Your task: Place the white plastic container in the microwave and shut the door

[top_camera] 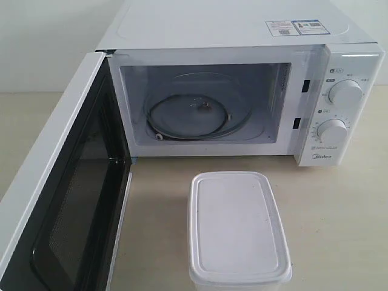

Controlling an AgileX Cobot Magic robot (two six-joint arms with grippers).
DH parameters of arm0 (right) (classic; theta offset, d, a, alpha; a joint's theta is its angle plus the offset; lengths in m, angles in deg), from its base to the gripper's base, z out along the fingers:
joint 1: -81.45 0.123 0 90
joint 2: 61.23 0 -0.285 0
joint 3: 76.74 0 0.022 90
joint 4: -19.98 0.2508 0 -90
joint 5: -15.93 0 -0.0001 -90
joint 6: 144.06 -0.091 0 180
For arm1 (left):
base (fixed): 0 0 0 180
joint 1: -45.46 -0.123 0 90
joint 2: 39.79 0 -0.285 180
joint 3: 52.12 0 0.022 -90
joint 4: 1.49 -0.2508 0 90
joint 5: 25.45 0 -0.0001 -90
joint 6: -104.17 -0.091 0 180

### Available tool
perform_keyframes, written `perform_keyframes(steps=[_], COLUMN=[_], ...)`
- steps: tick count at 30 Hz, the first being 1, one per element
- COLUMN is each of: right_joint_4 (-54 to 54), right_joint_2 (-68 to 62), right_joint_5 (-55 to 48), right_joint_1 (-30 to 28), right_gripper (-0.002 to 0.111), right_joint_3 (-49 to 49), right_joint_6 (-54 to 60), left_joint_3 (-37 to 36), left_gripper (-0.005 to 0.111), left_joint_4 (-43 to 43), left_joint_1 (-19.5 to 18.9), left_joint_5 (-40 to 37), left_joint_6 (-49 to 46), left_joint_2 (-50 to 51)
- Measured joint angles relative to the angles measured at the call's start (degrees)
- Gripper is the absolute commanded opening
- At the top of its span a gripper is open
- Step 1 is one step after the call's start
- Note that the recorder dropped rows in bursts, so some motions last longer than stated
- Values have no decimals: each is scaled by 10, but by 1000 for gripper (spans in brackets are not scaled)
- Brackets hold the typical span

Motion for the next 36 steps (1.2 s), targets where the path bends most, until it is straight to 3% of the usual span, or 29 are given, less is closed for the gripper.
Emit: perform_keyframes(steps=[4, 9, 19, 22, 24, 27, 31, 36], right_joint_4=[0, 0, 0, 4, 36, 91, 79, 69], right_joint_2=[0, 0, 1, 2, 3, -1, -99, -228], right_joint_5=[66, 267, 567, 714, 744, 644, 288, 24], right_joint_1=[0, 0, 0, 0, 0, 0, 0, 0], right_gripper=[0, 0, 0, 0, 0, 0, 0, 0], right_joint_3=[0, 0, 0, 0, 15, 100, 284, 395], right_joint_6=[2, -17, -19, -19, -21, -19, 15, 18], left_joint_3=[0, 0, 0, 0, 0, 0, 0, 0], left_gripper=[4, 4, 4, 4, 4, 4, 4, 4], left_joint_4=[0, 0, 0, 0, 0, 0, 0, 0], left_joint_1=[0, 0, 0, 0, 0, 0, 0, 0], left_joint_5=[0, 0, 0, 0, 0, 0, 0, 0], left_joint_6=[0, 0, 0, 0, 0, 0, 0, 0], left_joint_2=[0, 0, 0, 0, 0, 0, 0, 0])
